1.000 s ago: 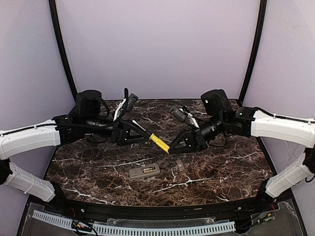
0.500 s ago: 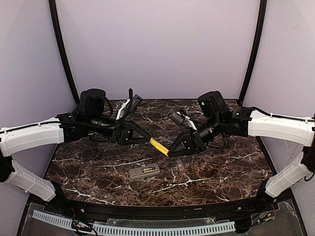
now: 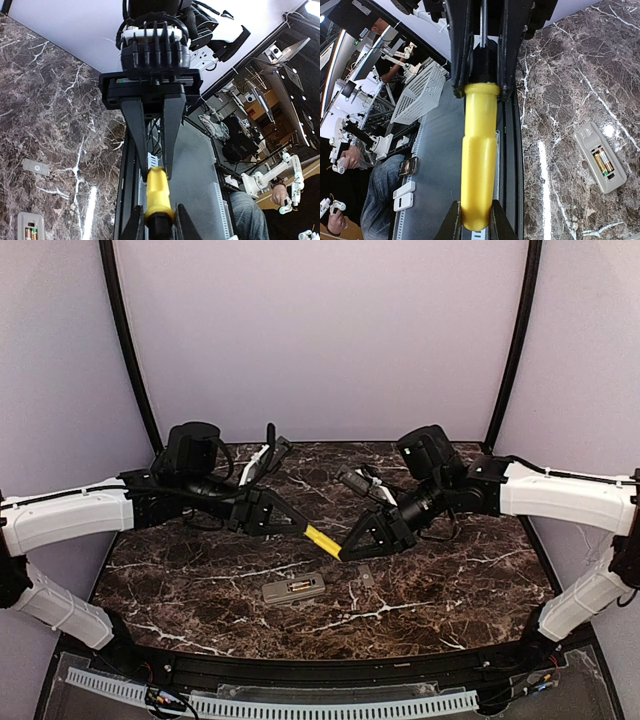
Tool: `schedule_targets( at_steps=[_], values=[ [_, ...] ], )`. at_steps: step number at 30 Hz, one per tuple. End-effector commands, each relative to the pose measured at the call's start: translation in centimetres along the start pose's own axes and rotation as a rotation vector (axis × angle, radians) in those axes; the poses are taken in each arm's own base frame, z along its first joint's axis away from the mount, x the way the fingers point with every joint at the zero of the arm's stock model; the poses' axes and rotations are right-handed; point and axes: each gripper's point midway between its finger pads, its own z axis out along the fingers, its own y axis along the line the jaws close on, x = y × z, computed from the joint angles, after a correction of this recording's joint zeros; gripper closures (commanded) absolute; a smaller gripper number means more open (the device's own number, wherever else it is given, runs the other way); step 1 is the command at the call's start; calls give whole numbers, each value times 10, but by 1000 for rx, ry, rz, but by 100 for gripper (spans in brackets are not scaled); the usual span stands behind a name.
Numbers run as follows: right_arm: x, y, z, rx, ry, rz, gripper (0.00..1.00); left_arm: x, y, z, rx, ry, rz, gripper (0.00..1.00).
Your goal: Unload the batteries from the remote control
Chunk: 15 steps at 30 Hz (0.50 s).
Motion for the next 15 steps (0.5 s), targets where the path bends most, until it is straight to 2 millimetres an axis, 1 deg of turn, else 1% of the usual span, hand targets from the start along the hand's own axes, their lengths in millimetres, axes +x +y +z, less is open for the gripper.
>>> schedule_targets(
  at_steps=[1, 5, 6, 8, 9, 10, 12, 15],
  values=[
    [-10, 5, 3, -5, -7, -39, 100, -4, -4, -1, 0, -8, 15, 99],
    [-14, 0, 2, 40, -20, -44, 100, -3, -4, -4, -12, -26, 11, 100],
    [-15, -2, 2, 53, -24, -43, 94, -2, -2, -4, -23, -33, 10, 100],
    [-16, -5, 0, 79, -35, -46, 75, -1, 0, -7, -42, -47, 7, 100],
    [-17, -6, 0, 92, -42, -51, 61, 1, 0, -8, -48, -51, 8, 100],
    [-18, -7, -1, 106, -50, -54, 45, 0, 1, -9, -59, -60, 10, 100],
    [-21, -12, -3, 143, -66, -57, 32, 1, 3, -10, -73, -71, 9, 100],
    [-30, -18, -8, 193, -109, -68, 22, 1, 5, -11, -83, -86, 7, 100]
  ],
)
